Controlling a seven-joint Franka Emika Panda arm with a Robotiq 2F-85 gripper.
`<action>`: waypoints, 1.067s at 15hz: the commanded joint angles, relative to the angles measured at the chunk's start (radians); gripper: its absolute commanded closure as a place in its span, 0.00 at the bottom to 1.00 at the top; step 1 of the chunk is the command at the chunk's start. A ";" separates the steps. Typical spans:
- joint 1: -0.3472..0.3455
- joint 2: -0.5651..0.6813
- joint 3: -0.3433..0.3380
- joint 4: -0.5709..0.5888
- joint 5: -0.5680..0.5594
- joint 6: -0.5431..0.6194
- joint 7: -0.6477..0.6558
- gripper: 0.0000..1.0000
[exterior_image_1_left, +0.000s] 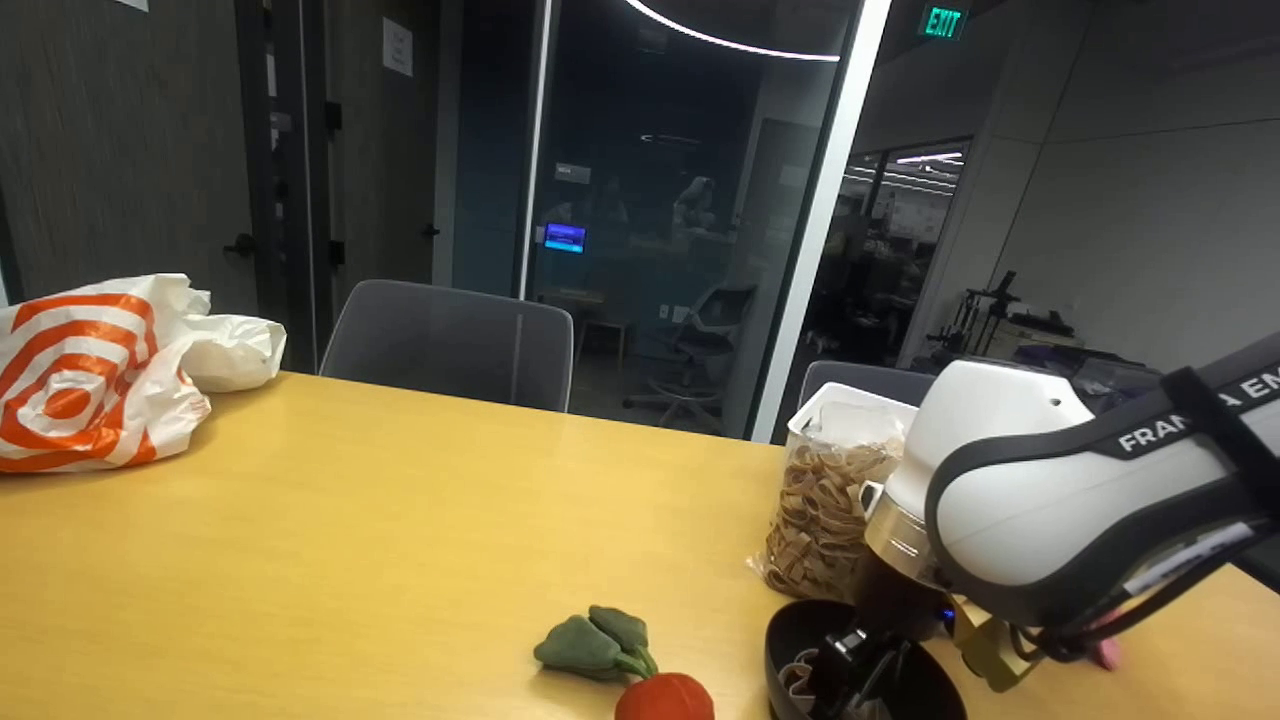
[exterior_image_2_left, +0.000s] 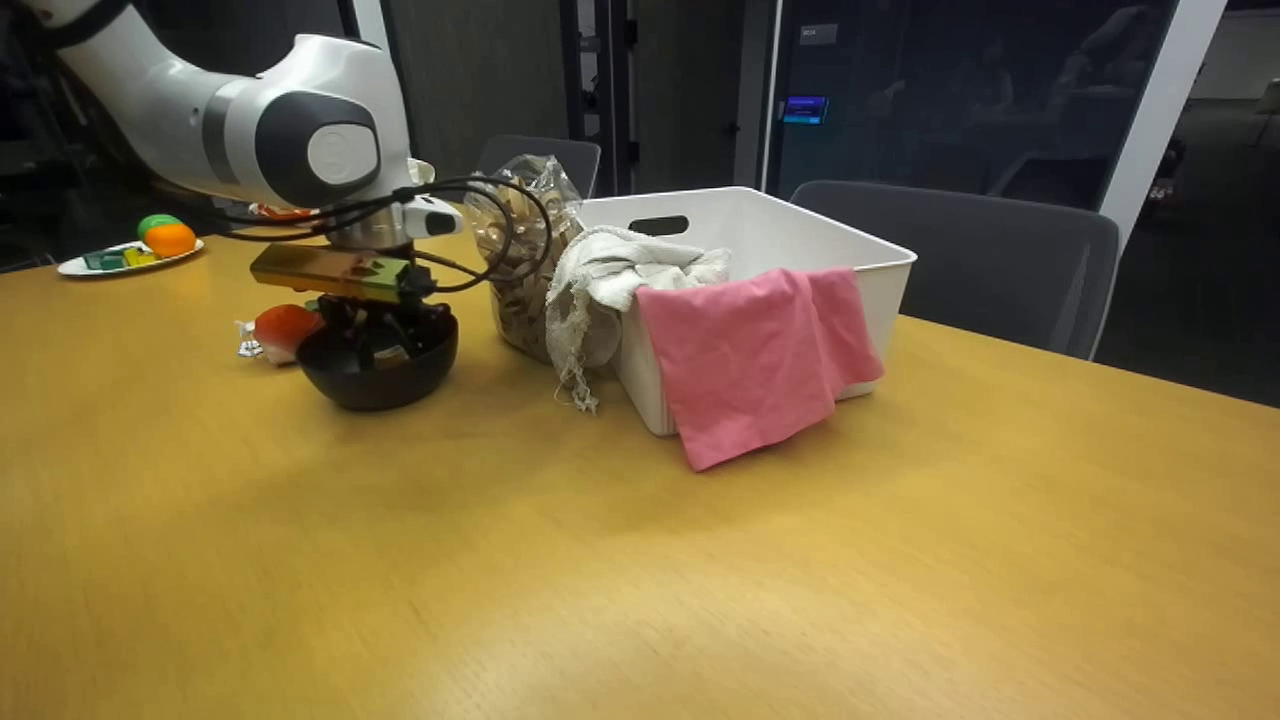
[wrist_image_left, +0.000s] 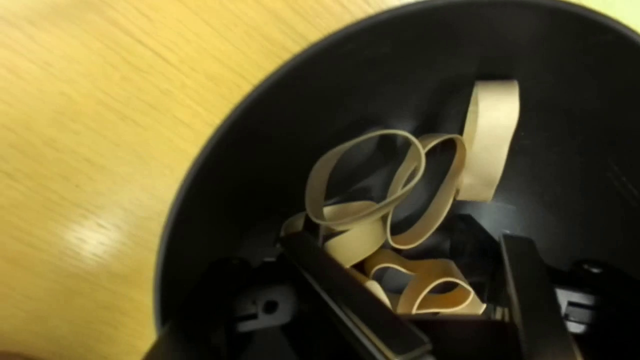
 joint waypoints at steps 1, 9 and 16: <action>-0.010 0.009 0.007 0.017 -0.001 0.007 -0.012 0.60; -0.028 -0.026 -0.001 0.039 0.010 -0.050 -0.003 1.00; -0.057 -0.104 -0.011 0.104 0.111 -0.264 -0.062 0.99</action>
